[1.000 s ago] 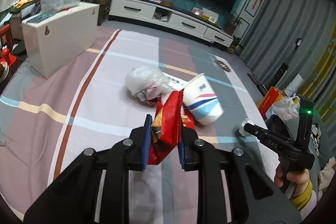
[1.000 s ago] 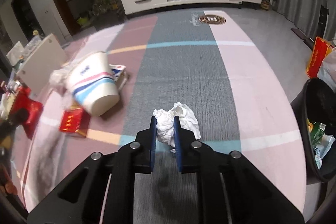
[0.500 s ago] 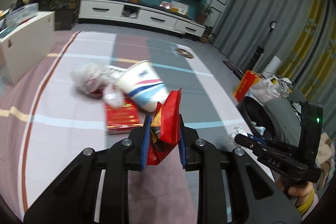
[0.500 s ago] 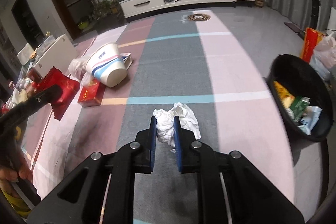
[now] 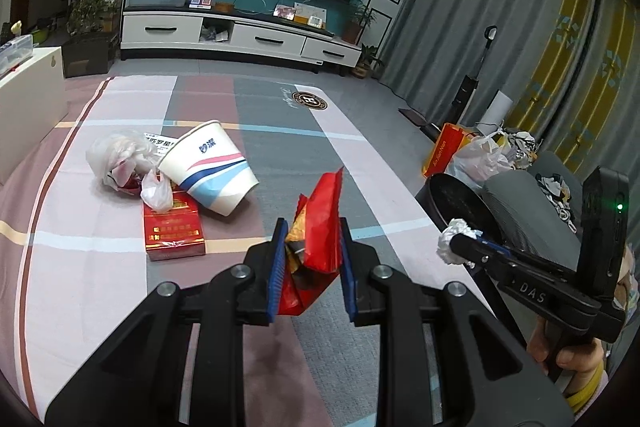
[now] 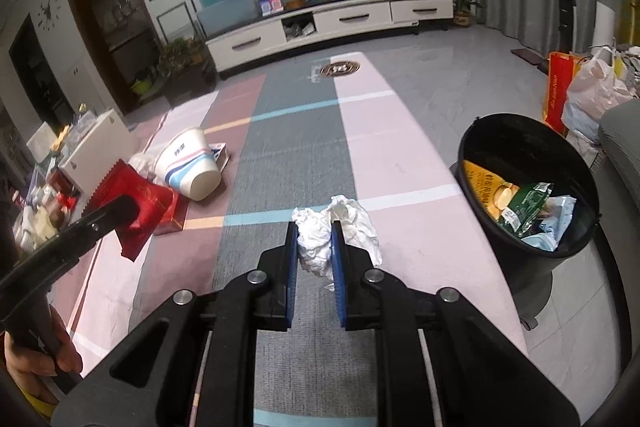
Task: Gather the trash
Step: 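Carry the red wrapper and white tissue over the black bin and release them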
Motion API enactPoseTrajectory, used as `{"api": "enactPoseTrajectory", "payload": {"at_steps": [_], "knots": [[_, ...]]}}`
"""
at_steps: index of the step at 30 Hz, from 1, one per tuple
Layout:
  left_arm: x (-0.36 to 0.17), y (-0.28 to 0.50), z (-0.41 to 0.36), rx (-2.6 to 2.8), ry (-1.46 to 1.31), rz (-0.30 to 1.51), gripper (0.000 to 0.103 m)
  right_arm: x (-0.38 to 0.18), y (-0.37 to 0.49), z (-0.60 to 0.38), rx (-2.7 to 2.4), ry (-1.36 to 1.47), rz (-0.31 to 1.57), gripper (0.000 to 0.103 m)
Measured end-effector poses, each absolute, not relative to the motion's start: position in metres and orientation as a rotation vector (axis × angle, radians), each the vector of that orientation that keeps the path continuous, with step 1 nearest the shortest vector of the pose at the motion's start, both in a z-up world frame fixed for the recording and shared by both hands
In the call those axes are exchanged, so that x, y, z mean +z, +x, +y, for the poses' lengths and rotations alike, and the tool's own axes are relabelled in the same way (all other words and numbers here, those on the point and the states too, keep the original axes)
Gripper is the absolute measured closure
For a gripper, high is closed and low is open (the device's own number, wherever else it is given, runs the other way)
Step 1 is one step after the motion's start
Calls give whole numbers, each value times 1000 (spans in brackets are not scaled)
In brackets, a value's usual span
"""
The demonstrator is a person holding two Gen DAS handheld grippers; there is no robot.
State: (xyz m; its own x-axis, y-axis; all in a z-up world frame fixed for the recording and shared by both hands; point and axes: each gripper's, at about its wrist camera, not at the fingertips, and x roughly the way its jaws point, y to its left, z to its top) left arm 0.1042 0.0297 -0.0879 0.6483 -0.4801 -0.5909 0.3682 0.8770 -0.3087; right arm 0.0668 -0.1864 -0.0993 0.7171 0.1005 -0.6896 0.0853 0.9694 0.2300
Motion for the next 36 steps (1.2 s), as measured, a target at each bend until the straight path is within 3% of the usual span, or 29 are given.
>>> {"api": "enactPoseTrajectory", "payload": {"at_steps": [36], "knots": [[-84, 88, -83, -632, -91, 715, 76, -94, 18, -297, -61, 344, 629, 87]]}}
